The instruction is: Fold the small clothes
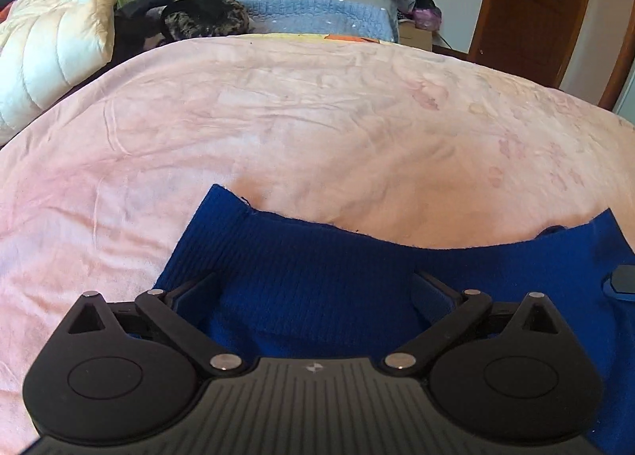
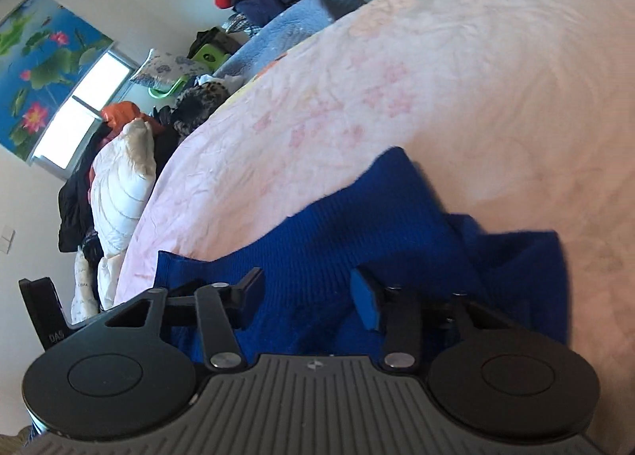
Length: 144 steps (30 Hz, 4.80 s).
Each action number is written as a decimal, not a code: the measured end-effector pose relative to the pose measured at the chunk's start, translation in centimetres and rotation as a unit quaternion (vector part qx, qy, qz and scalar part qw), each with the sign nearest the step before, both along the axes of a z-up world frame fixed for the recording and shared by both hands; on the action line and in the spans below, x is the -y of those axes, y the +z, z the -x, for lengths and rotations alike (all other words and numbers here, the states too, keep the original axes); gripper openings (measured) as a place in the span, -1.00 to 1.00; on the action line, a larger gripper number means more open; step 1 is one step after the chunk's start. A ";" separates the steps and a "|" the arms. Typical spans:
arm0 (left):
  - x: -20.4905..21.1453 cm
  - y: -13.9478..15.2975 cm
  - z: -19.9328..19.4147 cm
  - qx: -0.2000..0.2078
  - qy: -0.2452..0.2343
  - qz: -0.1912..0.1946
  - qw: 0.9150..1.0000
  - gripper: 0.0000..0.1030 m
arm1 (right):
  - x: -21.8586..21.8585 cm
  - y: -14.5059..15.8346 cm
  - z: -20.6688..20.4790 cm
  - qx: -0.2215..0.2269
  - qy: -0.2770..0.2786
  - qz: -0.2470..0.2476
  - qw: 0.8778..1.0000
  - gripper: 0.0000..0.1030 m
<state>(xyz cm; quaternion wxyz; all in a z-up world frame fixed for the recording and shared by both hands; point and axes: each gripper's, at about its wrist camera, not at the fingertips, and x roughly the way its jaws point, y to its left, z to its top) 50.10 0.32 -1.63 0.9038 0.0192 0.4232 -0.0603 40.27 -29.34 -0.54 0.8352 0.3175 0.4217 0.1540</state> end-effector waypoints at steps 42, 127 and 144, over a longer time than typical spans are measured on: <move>-13.3 1.0 23.8 -0.068 0.199 0.219 0.953 -0.83 | 3.6 0.7 20.7 -0.037 -0.010 0.028 0.999 -0.65; -6.4 3.9 23.9 0.068 0.236 0.227 0.942 -0.90 | -7.4 -0.1 18.9 0.182 0.074 0.152 0.969 0.80; 2.9 3.1 26.4 0.092 0.046 0.108 0.989 -0.90 | -15.0 3.2 2.4 -0.099 0.193 -0.044 0.975 0.65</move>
